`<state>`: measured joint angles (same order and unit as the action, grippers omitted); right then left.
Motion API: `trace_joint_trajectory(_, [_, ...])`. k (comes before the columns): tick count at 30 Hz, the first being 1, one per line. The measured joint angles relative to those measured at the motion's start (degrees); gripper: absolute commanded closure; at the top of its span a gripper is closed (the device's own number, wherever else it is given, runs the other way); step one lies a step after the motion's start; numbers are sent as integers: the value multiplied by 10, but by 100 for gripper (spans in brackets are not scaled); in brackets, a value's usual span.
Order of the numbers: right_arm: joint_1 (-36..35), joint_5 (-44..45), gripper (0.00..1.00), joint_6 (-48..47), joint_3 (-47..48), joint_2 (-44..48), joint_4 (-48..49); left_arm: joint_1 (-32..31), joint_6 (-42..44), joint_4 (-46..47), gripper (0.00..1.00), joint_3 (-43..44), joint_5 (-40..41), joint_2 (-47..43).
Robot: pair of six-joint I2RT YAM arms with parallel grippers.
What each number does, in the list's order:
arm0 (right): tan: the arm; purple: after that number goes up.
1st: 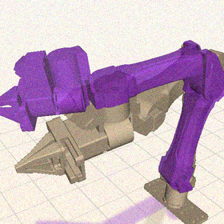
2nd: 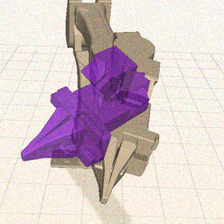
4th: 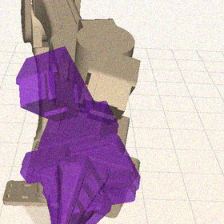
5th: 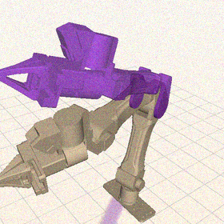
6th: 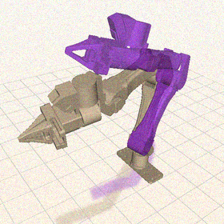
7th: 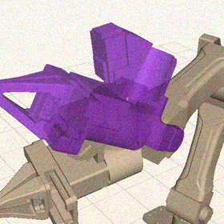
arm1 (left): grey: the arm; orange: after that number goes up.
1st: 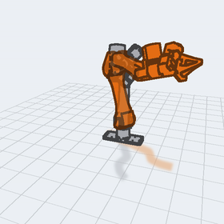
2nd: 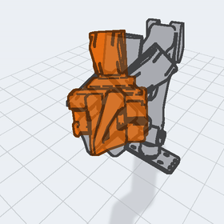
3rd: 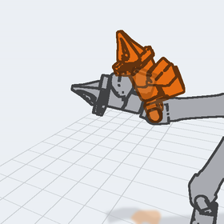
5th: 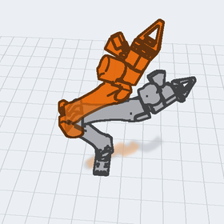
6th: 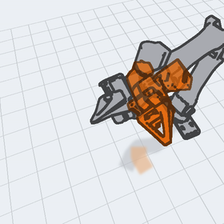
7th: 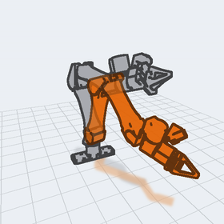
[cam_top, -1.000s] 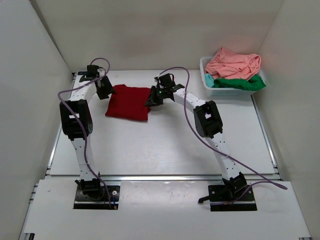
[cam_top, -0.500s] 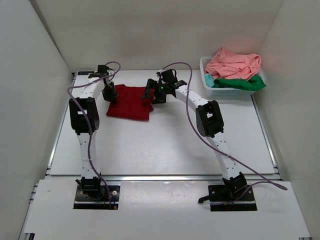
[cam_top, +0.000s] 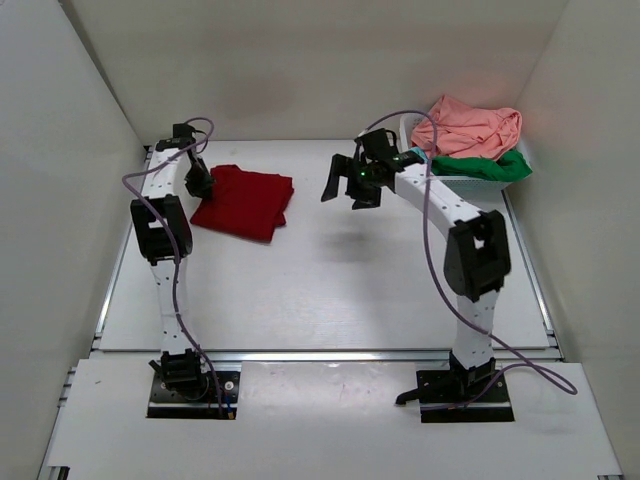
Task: Fold and stack the t-shirts
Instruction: Put the neatly folded tshirt into the corner of the board with the left arm
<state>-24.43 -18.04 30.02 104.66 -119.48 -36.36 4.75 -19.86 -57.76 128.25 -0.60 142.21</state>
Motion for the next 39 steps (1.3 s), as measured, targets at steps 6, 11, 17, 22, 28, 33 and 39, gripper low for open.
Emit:
trace_joint_trajectory(6, [-14,12,1,-2,-136,164,-15,43,-33,-20,100,104,17,59])
trace_joint_trajectory(11, [-24,23,0,0,-175,192,-34,73,-83,-19,100,128,18,74])
trace_joint_trajectory(17, [-26,30,0,0,-170,192,-70,110,-137,14,100,129,40,76])
trace_joint_trajectory(22, [-26,37,0,0,-127,192,-97,144,-196,65,100,141,31,91])
trace_joint_trajectory(28, [-29,40,1,0,-82,187,-106,164,-254,113,86,167,1,122])
trace_joint_trajectory(33, [-29,38,1,0,-81,171,-108,156,-257,145,51,175,-34,124])
trace_joint_trajectory(39, [-29,28,1,0,-57,151,-108,128,-240,177,44,96,-45,52])
